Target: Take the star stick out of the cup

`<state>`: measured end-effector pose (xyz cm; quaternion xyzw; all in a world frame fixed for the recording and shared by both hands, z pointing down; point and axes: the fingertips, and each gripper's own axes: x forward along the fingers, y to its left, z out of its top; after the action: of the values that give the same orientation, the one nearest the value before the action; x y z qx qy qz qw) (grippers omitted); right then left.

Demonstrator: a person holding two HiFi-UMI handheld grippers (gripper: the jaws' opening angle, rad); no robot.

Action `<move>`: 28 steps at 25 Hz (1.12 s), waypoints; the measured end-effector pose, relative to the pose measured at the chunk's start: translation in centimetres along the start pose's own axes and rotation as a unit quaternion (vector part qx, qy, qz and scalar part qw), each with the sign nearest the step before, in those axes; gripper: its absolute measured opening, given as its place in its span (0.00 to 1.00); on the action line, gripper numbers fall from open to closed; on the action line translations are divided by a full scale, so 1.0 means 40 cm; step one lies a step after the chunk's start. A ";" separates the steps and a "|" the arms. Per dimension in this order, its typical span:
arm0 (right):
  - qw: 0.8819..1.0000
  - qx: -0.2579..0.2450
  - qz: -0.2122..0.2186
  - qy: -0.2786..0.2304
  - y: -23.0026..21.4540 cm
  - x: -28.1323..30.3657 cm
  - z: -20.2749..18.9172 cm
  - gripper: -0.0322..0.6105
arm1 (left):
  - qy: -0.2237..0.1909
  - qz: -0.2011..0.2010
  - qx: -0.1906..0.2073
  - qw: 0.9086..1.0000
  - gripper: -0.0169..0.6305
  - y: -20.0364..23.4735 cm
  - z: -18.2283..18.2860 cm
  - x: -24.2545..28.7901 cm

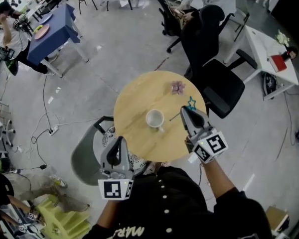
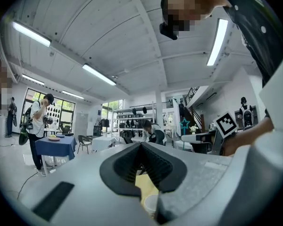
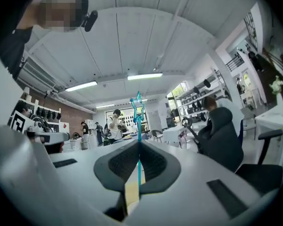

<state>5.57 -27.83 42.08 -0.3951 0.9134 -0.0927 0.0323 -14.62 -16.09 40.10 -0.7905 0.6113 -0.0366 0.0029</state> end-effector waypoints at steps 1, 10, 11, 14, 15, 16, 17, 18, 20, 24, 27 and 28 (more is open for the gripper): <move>1.000 -0.011 -0.011 -0.006 -0.001 -0.021 0.026 0.06 | -0.006 -0.002 0.000 1.000 0.03 -0.001 0.011 0.005; 0.995 -0.044 -0.082 -0.047 -0.017 -0.198 0.185 0.06 | -0.053 -0.005 -0.029 0.998 0.03 0.009 0.102 0.022; 0.994 -0.040 -0.088 -0.051 -0.020 -0.211 0.195 0.06 | -0.054 -0.004 -0.030 0.998 0.03 0.012 0.105 0.022; 0.992 -0.040 -0.106 -0.064 -0.031 -0.242 0.220 0.06 | -0.058 -0.002 -0.029 0.998 0.03 0.019 0.122 0.025; 0.991 -0.043 -0.110 -0.067 -0.034 -0.250 0.227 0.06 | -0.060 -0.001 -0.028 0.998 0.03 0.021 0.129 0.026; 0.990 -0.047 -0.114 -0.069 -0.037 -0.256 0.234 0.06 | -0.062 -0.001 -0.027 0.998 0.03 0.024 0.136 0.026; 0.989 -0.053 -0.118 -0.070 -0.040 -0.263 0.239 0.06 | -0.064 0.001 -0.025 0.998 0.03 0.029 0.140 0.027; 0.988 -0.059 -0.123 -0.070 -0.043 -0.271 0.242 0.06 | -0.065 0.002 -0.025 0.998 0.03 0.033 0.143 0.028; 0.986 -0.071 -0.133 -0.073 -0.050 -0.288 0.244 0.06 | -0.064 0.004 -0.031 0.997 0.03 0.042 0.141 0.032; 0.983 -0.079 -0.148 -0.075 -0.059 -0.319 0.238 0.06 | -0.062 0.005 -0.036 0.997 0.03 0.054 0.138 0.047; 0.981 -0.083 -0.159 -0.076 -0.073 -0.332 0.241 0.06 | -0.062 0.002 -0.032 0.998 0.03 0.057 0.141 0.059; 0.980 -0.084 -0.161 -0.076 -0.078 -0.334 0.243 0.06 | -0.061 0.002 -0.031 0.998 0.03 0.057 0.140 0.062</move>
<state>18.26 -21.61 32.98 -0.5440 0.8373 0.0107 0.0535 -15.88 -19.29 34.54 -0.7897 0.6125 0.0303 0.0155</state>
